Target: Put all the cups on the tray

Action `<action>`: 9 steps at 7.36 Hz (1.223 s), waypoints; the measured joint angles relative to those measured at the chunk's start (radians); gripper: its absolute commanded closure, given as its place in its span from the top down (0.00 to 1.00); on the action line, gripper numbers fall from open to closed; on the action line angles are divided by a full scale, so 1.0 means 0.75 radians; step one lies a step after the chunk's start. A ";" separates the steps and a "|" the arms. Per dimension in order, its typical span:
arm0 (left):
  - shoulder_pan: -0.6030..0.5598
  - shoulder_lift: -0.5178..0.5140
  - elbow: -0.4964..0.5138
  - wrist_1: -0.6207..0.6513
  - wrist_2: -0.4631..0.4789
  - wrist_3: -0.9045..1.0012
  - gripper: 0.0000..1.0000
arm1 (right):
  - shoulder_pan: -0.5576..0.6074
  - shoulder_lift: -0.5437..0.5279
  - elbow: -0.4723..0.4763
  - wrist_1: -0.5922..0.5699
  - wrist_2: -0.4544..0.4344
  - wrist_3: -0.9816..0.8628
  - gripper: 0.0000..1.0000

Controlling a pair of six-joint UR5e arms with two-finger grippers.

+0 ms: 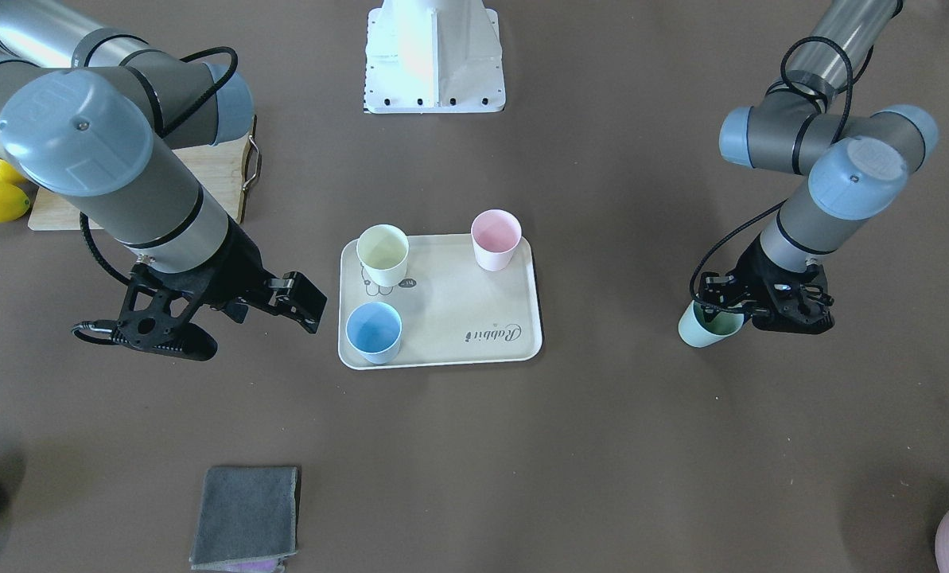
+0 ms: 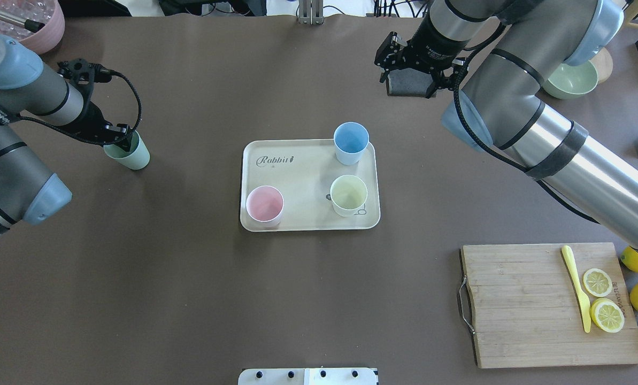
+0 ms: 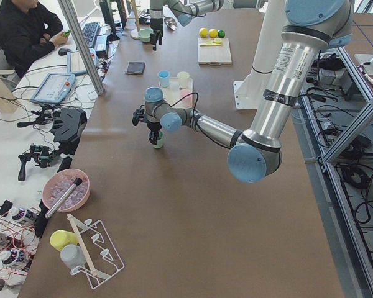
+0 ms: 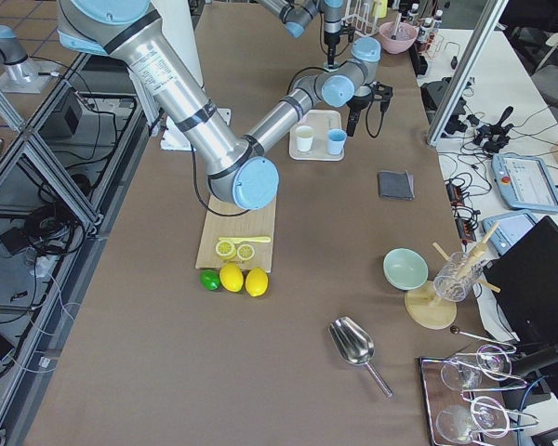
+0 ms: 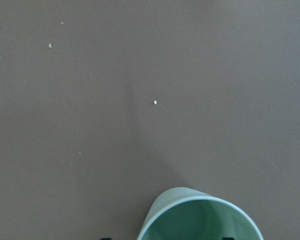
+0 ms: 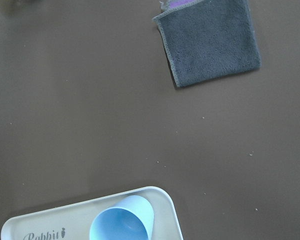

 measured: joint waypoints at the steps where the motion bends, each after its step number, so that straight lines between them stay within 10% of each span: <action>1: 0.000 -0.004 -0.001 0.000 -0.003 0.002 0.00 | 0.010 -0.007 0.012 -0.009 0.007 0.000 1.00; 9: 0.109 -0.340 -0.195 0.367 -0.023 -0.397 0.00 | 0.147 -0.204 0.231 -0.233 0.018 -0.382 1.00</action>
